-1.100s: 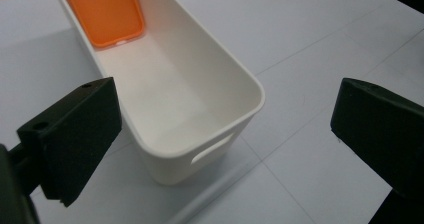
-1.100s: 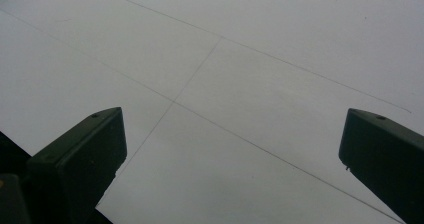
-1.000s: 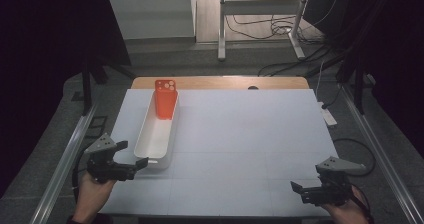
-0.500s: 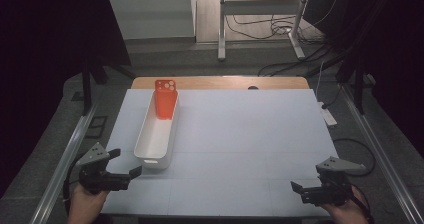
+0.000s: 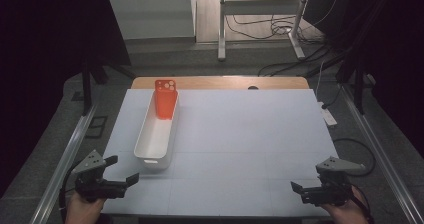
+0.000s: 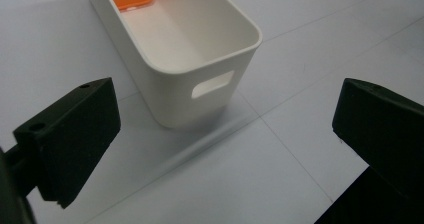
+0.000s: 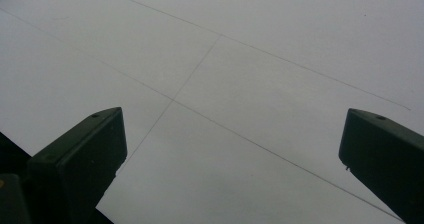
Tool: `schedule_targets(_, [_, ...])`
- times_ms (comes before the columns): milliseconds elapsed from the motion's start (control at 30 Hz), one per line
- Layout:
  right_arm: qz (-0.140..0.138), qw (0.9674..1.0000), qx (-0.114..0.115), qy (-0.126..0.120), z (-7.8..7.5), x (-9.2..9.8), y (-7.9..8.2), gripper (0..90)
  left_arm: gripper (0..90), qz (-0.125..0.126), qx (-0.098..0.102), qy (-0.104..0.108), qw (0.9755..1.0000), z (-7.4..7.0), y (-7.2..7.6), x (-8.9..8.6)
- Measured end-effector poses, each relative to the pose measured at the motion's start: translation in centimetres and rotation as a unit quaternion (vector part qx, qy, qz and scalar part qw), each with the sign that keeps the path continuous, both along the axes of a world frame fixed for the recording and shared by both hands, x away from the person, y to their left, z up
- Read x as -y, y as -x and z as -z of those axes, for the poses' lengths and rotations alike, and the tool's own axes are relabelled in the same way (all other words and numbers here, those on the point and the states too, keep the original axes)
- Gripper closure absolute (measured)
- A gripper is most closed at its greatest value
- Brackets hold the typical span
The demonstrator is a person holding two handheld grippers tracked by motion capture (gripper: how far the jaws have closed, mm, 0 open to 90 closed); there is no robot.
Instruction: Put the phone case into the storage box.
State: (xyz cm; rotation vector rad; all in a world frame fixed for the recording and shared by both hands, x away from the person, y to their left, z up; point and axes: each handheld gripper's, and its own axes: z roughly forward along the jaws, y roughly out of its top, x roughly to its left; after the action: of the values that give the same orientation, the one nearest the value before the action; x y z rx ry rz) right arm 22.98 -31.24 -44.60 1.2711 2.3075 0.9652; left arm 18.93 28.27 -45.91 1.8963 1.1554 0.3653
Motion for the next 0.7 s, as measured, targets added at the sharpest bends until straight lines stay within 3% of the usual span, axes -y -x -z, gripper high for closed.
schedule_targets(700, [-0.001, 1.0, -0.003, 0.002, 0.0, -0.05, -0.02, 0.0, 0.0, -0.005, -0.015, -0.023, 0.9996, 0.77, 0.83, -0.2])
